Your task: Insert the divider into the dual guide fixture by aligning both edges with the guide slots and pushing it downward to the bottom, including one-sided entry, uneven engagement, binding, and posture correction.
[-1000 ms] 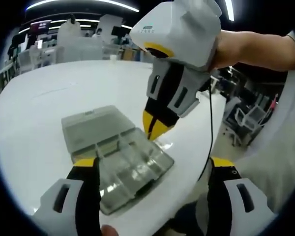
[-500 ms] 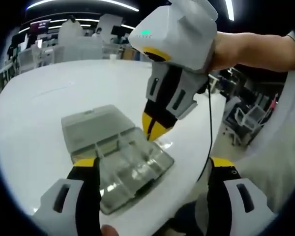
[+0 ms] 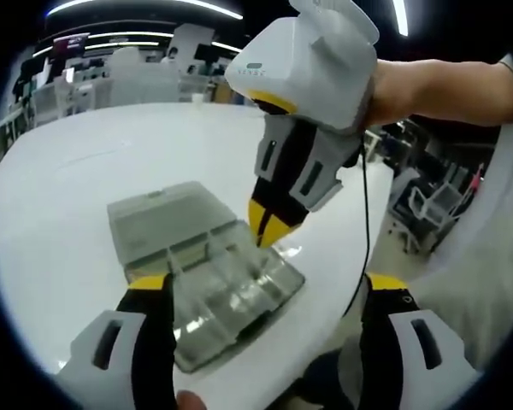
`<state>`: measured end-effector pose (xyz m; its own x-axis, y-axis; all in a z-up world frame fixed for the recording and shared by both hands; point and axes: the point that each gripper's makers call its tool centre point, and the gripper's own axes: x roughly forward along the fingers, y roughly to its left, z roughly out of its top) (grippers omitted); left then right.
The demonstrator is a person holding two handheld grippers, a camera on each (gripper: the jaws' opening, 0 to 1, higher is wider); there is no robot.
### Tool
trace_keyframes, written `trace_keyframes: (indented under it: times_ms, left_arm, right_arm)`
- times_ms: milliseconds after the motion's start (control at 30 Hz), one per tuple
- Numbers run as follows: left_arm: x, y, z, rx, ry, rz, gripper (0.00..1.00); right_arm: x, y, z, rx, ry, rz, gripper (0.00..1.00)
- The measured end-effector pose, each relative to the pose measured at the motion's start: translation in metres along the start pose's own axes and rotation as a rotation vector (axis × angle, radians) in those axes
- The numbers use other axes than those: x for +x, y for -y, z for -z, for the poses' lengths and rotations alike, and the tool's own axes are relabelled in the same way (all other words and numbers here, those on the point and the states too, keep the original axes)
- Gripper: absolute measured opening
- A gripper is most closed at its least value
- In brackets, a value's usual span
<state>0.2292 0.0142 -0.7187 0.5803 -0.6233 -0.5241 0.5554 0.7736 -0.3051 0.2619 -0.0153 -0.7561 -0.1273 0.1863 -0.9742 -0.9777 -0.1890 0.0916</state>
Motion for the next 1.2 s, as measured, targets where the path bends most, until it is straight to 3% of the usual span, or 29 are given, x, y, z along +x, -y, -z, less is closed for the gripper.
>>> trace_keyframes:
  times_ms: [1200]
  left_arm:
    - [0.0,-0.005,0.001,-0.007,-0.009,-0.001,0.87]
  right_arm:
    - [0.011,0.0,0.002,-0.015,0.001,-0.016,0.0]
